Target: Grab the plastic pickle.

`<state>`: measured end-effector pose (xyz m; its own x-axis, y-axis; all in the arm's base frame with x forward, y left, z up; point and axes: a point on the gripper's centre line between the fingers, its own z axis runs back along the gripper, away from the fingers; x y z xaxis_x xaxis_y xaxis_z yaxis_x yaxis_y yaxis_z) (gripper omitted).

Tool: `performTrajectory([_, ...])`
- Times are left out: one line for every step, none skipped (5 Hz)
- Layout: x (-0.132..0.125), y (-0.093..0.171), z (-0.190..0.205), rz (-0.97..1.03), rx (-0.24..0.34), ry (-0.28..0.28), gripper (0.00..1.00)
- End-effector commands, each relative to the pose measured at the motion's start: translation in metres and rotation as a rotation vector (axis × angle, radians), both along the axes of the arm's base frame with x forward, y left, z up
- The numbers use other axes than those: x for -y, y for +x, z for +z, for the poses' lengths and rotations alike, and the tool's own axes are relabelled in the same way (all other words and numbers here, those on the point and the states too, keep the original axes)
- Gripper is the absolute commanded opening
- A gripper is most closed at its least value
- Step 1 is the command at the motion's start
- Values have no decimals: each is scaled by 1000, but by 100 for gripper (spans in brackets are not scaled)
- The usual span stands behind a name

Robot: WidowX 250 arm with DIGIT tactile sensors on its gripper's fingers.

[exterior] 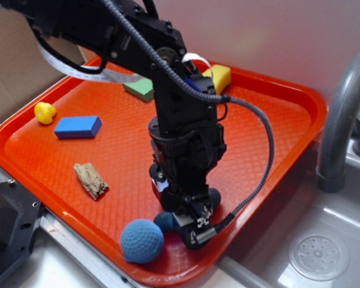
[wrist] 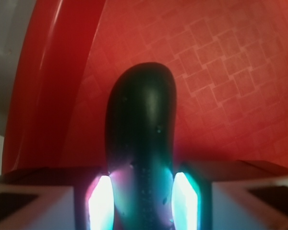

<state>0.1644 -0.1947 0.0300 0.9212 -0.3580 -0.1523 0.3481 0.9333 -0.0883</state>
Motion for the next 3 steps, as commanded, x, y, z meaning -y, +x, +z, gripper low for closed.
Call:
performTrajectory([-48,1,82,-74,301,-118,0])
performTrajectory([-99,0,129,37,473,-137,0])
performTrajectory([-139,5,174,167,476,-80,0])
